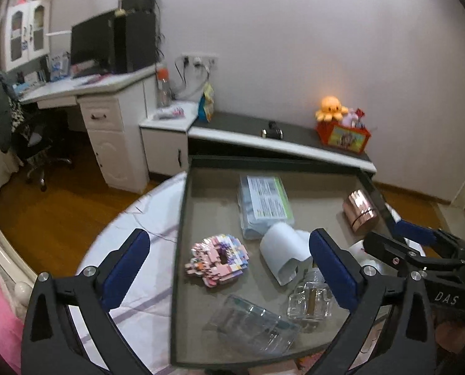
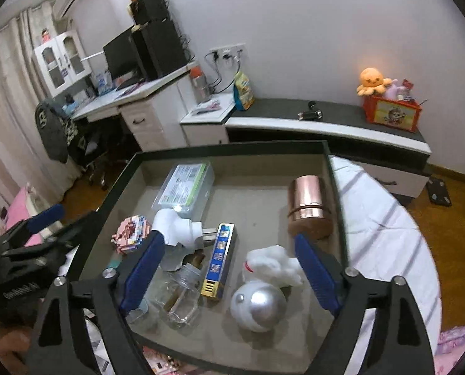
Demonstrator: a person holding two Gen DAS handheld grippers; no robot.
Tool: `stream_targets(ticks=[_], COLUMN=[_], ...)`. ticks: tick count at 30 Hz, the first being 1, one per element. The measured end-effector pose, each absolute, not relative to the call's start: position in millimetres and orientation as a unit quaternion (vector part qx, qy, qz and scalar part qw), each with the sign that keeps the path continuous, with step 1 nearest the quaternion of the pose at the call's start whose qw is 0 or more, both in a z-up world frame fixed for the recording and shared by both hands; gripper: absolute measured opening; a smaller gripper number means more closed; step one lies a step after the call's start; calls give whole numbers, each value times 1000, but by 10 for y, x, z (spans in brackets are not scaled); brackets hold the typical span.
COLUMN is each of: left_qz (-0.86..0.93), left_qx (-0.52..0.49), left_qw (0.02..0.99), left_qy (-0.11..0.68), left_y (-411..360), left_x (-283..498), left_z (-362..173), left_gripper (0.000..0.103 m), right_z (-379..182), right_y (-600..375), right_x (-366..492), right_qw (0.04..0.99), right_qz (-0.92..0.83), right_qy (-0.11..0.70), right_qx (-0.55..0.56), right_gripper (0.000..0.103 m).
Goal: Organize rigid objects
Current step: 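Withdraw both tools from the box toward the remaining items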
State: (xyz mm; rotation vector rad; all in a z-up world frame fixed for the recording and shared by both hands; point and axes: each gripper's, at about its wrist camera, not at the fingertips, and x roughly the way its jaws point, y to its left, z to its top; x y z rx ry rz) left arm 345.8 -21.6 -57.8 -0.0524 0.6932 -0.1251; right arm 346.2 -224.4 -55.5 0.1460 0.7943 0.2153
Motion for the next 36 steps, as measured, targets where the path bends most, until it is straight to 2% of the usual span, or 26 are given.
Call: stream_targets(ticks=[1, 12, 24, 36], left_qz=[-59, -39, -30, -34], left_qx=[-27, -38, -26, -12], left_qw=[940, 958, 967, 969], left_qy=[334, 281, 251, 245], left_y=[-194, 21, 69, 15], left_x=[3414, 2738, 2014, 1556], left_z=[-536, -111, 65, 93], left_gripper=[103, 103, 103, 103], right_z=[-528, -65, 332, 380], right_y=[-2250, -2351, -2192, -2114], right_x=[3427, 2743, 1926, 1439], right_qw=[916, 940, 961, 968], right_qz=[98, 62, 28, 13], right_qy=[382, 322, 268, 246], right_qx=[71, 95, 63, 45], right_gripper=[103, 103, 103, 103])
